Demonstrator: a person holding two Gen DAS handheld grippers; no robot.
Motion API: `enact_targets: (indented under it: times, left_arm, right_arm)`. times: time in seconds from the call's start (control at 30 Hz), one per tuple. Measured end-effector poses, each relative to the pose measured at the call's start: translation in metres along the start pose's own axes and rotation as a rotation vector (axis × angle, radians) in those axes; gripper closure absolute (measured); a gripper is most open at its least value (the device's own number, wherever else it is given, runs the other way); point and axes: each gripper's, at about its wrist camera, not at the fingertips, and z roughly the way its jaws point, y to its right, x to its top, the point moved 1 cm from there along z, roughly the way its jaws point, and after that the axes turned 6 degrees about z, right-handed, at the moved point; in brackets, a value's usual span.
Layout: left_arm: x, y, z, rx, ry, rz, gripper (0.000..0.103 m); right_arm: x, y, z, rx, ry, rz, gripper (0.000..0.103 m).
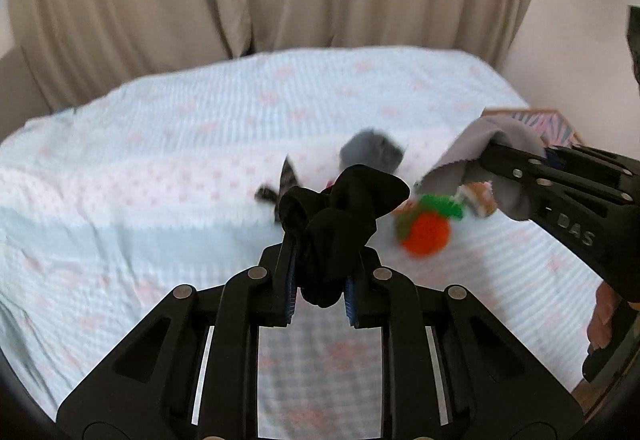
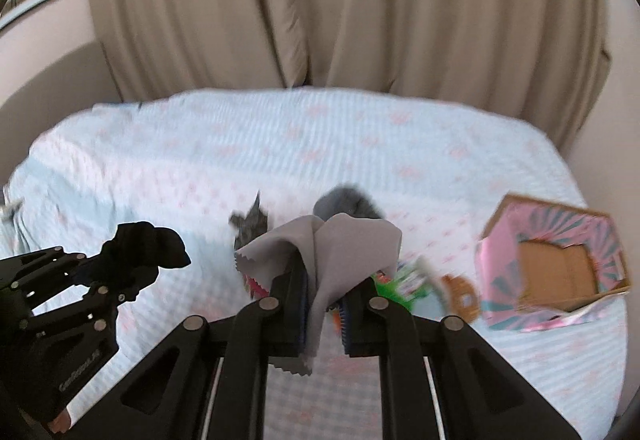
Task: Organize soft objects
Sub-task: 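Carry sock and cloth to the cardboard box and open both tools inside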
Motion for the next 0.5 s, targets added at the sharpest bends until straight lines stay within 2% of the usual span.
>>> enact_targets:
  times: [0.23,0.4,0.5]
  left_arm:
    - [0.069,0.037,-0.045,-0.06,0.024,0.009,0.087]
    - [0.112,0.096,-0.066,-0.089,0.044,0.036,0.087]
    - [0.135,0.135,-0.07,-0.109,0.033,0.001,0.087]
  right_arm:
    - [0.037,0.038,-0.079,-0.027,0.081,0.058,0.091]
    - [0.054,0.091,-0.121,-0.04,0.099,0.105,0.091]
    - [0.061,0.134,-0.141,-0.038,0.092,0.105,0.091]
